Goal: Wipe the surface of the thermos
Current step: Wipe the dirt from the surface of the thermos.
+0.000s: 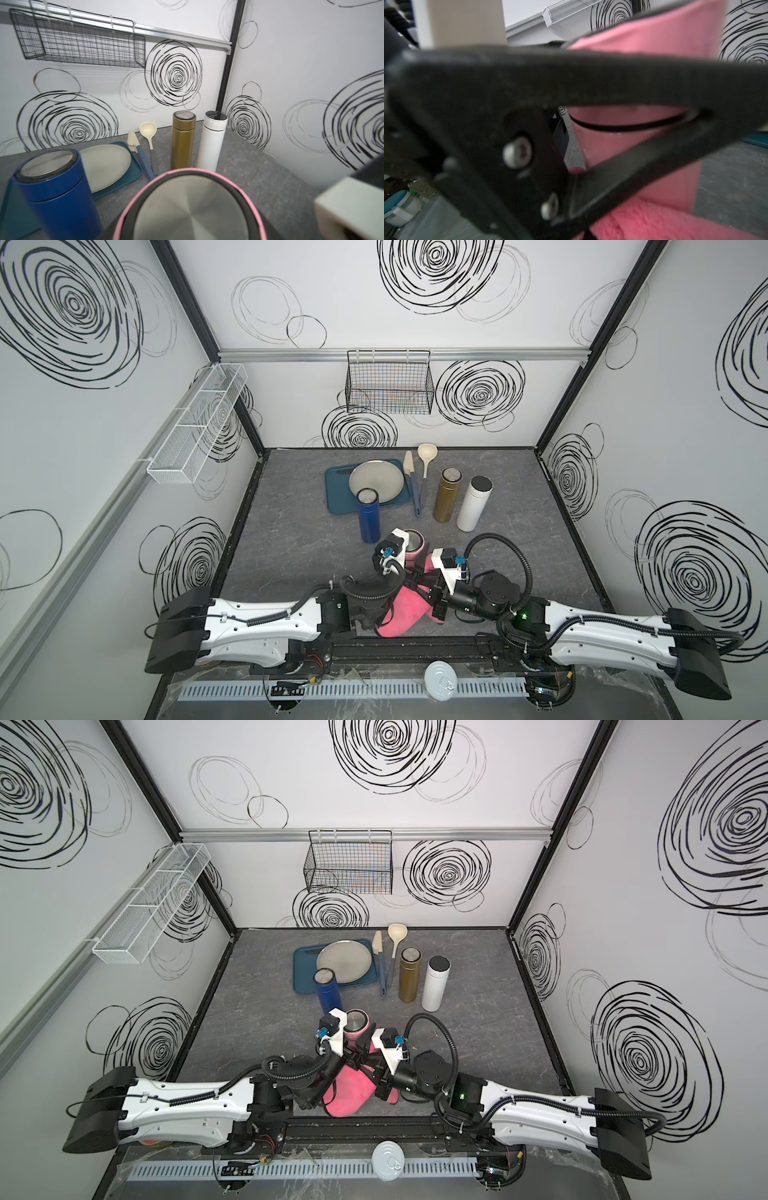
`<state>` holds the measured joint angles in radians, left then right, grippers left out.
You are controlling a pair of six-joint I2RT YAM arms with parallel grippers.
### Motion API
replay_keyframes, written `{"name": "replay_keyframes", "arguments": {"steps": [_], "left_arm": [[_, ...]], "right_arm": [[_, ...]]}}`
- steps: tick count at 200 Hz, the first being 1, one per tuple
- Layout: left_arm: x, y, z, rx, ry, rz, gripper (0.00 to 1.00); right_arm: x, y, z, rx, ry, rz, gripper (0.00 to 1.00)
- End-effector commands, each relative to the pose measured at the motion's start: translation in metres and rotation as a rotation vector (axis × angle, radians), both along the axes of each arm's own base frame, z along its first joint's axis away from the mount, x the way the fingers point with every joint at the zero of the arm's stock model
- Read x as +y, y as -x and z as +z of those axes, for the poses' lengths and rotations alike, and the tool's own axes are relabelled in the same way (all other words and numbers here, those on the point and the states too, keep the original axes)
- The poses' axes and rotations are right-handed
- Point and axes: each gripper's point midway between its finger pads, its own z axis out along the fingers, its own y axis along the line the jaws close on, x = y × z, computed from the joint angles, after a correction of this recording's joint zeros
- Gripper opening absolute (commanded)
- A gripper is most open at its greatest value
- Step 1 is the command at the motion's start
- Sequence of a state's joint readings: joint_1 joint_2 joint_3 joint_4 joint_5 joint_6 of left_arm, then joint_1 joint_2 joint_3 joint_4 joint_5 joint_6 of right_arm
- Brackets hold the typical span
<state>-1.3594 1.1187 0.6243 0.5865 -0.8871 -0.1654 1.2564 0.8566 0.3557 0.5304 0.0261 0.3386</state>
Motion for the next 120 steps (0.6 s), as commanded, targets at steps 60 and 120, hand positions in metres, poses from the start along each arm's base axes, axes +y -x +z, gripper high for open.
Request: {"name": "replay_keyframes", "arguments": {"steps": [60,120], "left_arm": [[0.016,-0.016,0.029,0.165,0.358,0.148,0.00],[0.021,-0.024,0.031,0.271,0.378,0.284,0.00]], "right_arm": [[-0.017,-0.023,-0.022,-0.001,-0.030,-0.153,0.00],[-0.008,-0.032,0.016,-0.061,-0.066,-0.186,0.00]]}}
